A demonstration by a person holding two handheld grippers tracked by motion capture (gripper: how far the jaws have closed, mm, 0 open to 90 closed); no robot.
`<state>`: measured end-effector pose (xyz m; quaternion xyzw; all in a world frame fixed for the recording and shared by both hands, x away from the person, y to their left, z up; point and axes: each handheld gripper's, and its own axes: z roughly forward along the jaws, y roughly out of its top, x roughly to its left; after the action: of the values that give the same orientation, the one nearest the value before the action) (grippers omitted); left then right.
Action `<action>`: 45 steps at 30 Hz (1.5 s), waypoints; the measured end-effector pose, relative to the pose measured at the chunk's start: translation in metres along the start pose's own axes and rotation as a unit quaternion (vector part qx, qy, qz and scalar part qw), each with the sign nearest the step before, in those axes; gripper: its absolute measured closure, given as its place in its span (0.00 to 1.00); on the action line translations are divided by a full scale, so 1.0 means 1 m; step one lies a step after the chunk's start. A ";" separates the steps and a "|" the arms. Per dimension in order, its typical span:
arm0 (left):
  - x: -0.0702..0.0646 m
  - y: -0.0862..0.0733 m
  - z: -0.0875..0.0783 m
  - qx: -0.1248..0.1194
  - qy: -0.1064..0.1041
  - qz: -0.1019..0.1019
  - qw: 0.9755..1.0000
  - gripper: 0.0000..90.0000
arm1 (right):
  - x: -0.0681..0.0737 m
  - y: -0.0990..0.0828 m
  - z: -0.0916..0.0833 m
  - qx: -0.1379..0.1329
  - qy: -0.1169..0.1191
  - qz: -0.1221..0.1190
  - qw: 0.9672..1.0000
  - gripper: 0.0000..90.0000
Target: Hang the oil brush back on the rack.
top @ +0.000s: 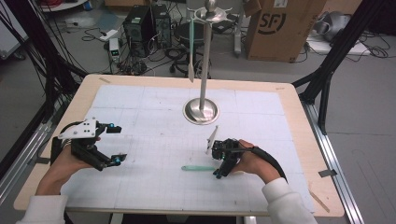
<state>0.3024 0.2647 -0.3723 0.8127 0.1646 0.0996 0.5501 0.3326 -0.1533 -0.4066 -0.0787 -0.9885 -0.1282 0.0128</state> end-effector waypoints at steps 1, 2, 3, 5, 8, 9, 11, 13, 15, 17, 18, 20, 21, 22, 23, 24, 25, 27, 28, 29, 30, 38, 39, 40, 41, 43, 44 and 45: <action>0.000 0.000 0.000 -0.001 0.000 -0.001 1.000 0.02 | 0.000 0.001 0.000 0.004 0.001 0.001 1.000 0.45; 0.000 0.000 0.000 -0.001 0.000 0.000 1.000 0.02 | 0.000 0.001 0.001 0.006 0.005 0.000 1.000 0.48; 0.000 0.000 0.000 -0.001 0.000 0.000 1.000 0.02 | -0.001 0.001 0.001 0.008 0.007 -0.002 1.000 0.49; 0.000 0.000 -0.001 0.000 0.000 0.000 1.000 0.02 | -0.001 0.002 0.002 0.013 0.007 0.000 1.000 0.54; -0.001 0.000 0.000 -0.001 0.000 0.000 1.000 0.02 | -0.001 0.002 0.003 0.022 0.006 0.004 1.000 0.60; 0.000 0.000 -0.001 0.000 0.000 0.000 1.000 0.02 | -0.002 0.002 0.003 0.025 0.007 0.003 1.000 0.63; 0.000 0.000 0.000 0.001 0.001 0.000 1.000 0.02 | -0.001 0.002 0.003 0.029 0.005 0.002 1.000 0.69; 0.000 0.000 0.000 -0.001 0.001 -0.002 1.000 0.02 | 0.000 0.003 0.004 0.037 0.002 -0.002 0.999 0.74; 0.000 0.000 0.000 0.001 0.002 -0.001 1.000 0.02 | 0.000 0.003 0.004 0.041 -0.005 -0.004 0.999 0.80; 0.000 0.000 0.001 0.002 0.001 -0.001 1.000 0.02 | 0.000 0.003 0.004 0.044 -0.005 -0.003 0.999 0.81; 0.000 0.000 0.001 0.001 0.001 -0.001 1.000 0.02 | 0.000 0.003 0.004 0.043 -0.006 -0.011 0.999 0.82; -0.001 0.000 0.001 0.002 0.002 -0.001 1.000 0.02 | 0.000 0.004 0.005 0.046 -0.007 -0.018 0.999 0.86; -0.001 0.000 0.001 0.003 0.002 0.000 1.000 0.02 | 0.001 0.005 0.005 0.052 -0.006 -0.024 0.998 0.87; -0.001 -0.001 0.001 0.004 0.002 -0.001 1.000 0.02 | 0.002 0.006 0.005 0.055 -0.007 -0.024 0.998 0.88; -0.001 -0.001 0.001 0.005 0.003 0.000 1.000 0.02 | 0.002 0.007 0.005 0.058 -0.009 -0.026 0.998 0.88; -0.001 -0.001 0.001 0.007 0.005 0.000 1.000 0.02 | 0.003 0.009 0.006 0.063 -0.010 -0.028 0.998 0.88; -0.001 -0.001 0.001 0.007 0.005 0.000 1.000 0.02 | 0.003 0.010 0.006 0.068 -0.009 -0.030 0.997 0.88; -0.001 -0.001 0.001 0.005 0.004 -0.001 1.000 0.02 | 0.003 0.013 0.006 0.080 -0.010 -0.032 0.996 0.89; -0.001 -0.001 0.000 0.003 0.003 -0.001 1.000 0.02 | 0.003 0.015 0.007 0.083 -0.009 -0.038 0.996 0.89; -0.001 0.000 0.000 0.002 0.004 0.000 1.000 0.02 | 0.003 0.015 0.007 0.086 -0.010 -0.039 0.995 0.90; -0.001 0.000 -0.001 0.002 0.005 0.001 1.000 0.02 | 0.003 0.016 0.007 0.088 -0.007 -0.041 0.995 0.90; -0.001 0.000 -0.002 0.001 0.005 0.002 1.000 0.02 | 0.001 0.014 0.004 0.077 0.005 -0.030 0.997 0.92; -0.001 0.000 -0.002 0.001 0.004 0.002 1.000 0.02 | -0.001 0.013 0.002 0.072 0.007 -0.028 0.997 0.92; -0.001 -0.001 -0.001 0.001 0.005 0.000 1.000 0.02 | -0.002 0.011 -0.001 0.062 0.004 -0.029 0.998 0.92; -0.001 -0.001 -0.001 0.001 0.005 -0.001 1.000 0.02 | -0.003 0.010 -0.005 0.054 0.002 -0.022 0.998 0.92; -0.001 -0.001 -0.001 0.003 0.005 -0.001 1.000 0.02 | -0.006 0.005 -0.014 0.029 0.010 -0.006 1.000 0.92; -0.001 -0.001 -0.001 0.003 0.005 -0.001 1.000 0.02 | -0.007 0.003 -0.019 0.014 0.012 -0.001 1.000 0.92; -0.001 -0.001 -0.001 0.003 0.006 -0.001 1.000 0.02 | -0.009 0.000 -0.024 0.001 0.015 0.002 1.000 0.92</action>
<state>0.3013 0.2655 -0.3729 0.8136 0.1684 0.1033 0.5469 0.3416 -0.1605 -0.3833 -0.0788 -0.9882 -0.1284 0.0277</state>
